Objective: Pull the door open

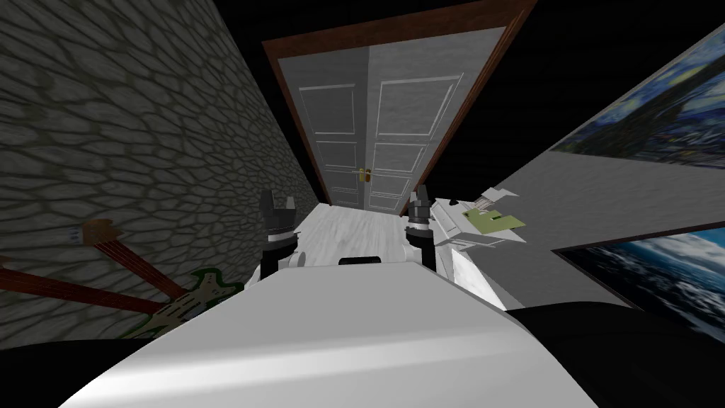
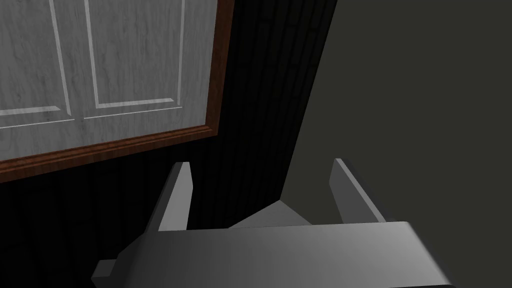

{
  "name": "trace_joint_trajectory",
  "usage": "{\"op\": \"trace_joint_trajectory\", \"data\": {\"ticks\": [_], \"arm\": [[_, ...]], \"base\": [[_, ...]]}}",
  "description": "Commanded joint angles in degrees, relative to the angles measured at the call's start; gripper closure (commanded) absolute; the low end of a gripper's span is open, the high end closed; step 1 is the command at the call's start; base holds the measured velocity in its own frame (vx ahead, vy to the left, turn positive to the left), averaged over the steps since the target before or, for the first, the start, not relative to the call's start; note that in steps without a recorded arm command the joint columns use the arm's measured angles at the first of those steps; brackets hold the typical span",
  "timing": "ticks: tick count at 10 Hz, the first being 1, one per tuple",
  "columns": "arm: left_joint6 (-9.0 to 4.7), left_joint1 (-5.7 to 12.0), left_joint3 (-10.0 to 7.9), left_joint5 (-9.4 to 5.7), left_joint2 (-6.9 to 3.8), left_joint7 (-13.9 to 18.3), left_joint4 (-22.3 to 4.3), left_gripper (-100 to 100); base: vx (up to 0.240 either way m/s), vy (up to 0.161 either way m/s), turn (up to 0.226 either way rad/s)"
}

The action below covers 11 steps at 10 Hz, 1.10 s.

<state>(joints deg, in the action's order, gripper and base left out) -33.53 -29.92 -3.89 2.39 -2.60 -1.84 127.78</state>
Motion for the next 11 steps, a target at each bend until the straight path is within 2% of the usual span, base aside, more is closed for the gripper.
{"op": "trace_joint_trajectory", "data": {"ticks": [1, 3, 7, 9, 11], "arm": [[0.27, 0.8, -0.05, -0.27, -0.62, 0.44, -1.67, -100], [0.59, 1.72, -0.1, -0.57, -1.29, 0.95, -3.57, -100], [1.57, 4.57, -0.27, -1.52, -3.28, 2.52, -9.52, -100], [1.86, 5.4, -0.31, -1.79, -3.84, 2.98, -11.24, -100], [2.34, 6.82, -0.4, -2.26, -4.79, 3.76, -14.2, -100]], "base": [[0.035, -0.104, -0.047], [0.113, -0.007, -0.089], [0.161, -0.012, -0.086], [0.123, -0.036, -0.059], [0.111, -0.029, -0.101]]}}
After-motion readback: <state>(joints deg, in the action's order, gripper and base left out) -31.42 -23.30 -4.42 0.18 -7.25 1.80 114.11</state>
